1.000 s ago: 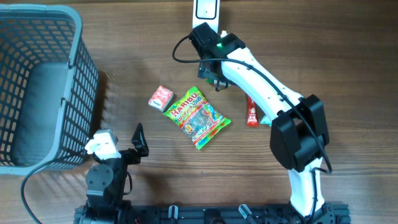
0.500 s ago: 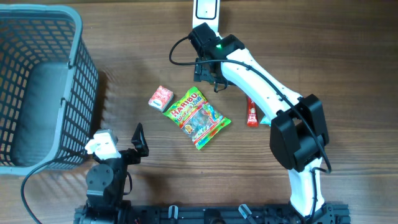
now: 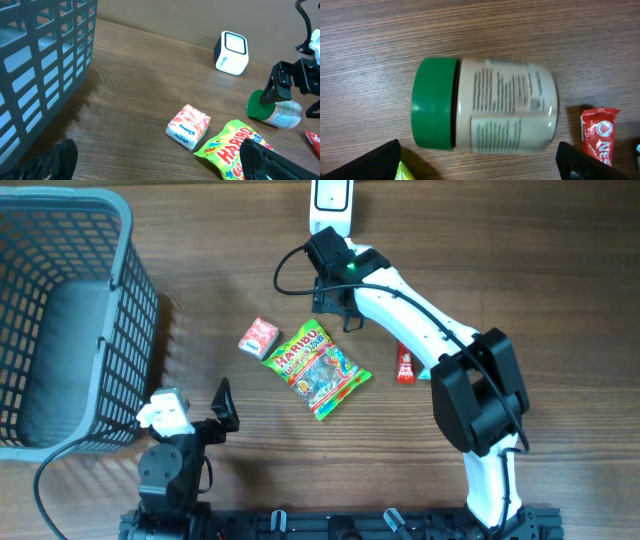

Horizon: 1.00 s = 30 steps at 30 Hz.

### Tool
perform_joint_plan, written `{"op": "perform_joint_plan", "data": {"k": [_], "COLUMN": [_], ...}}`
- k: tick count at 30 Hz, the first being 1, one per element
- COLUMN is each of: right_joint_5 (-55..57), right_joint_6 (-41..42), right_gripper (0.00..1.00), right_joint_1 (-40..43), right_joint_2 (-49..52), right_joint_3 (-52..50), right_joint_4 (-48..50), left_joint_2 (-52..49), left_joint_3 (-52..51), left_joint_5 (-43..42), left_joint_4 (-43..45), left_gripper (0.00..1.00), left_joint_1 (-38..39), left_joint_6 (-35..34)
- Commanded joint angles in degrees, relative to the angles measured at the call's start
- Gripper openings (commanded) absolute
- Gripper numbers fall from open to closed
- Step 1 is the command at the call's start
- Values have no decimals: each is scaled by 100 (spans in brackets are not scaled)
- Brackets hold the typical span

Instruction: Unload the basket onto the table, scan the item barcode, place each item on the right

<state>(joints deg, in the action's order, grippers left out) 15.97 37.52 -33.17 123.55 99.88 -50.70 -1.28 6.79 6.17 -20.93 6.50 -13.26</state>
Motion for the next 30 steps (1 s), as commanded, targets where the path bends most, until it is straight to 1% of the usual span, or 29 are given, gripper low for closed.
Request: {"op": "perform_joint_plan", "data": {"k": [1, 8, 16, 19, 22, 26, 30], "right_joint_5": [254, 334, 308, 291, 109, 111, 111], "right_joint_6": [-151, -122, 7, -9, -245, -455, -452], "right_gripper": [100, 100, 100, 100, 100, 100, 100], "right_joint_1": [24, 24, 24, 24, 24, 70, 162], "right_joint_2": [-11, -11, -9, -9, -9, 0, 157], "right_joint_3": [-26, -26, -28, -321, -640, -704, -765], "right_joint_4": [-9, -111, 120, 326, 748, 1150, 1255], "left_joint_2": [20, 20, 20, 20, 20, 20, 20], "left_joint_3": [-46, -46, -46, -46, -46, -46, -46], "left_joint_5": [35, 35, 35, 35, 35, 35, 35], "left_joint_4": [22, 22, 22, 22, 22, 22, 22], "left_gripper": [100, 100, 100, 100, 100, 100, 100], "left_joint_1": [37, 37, 37, 37, 37, 37, 37], "left_joint_6": [-70, -70, -70, -70, -70, -70, -70]}}
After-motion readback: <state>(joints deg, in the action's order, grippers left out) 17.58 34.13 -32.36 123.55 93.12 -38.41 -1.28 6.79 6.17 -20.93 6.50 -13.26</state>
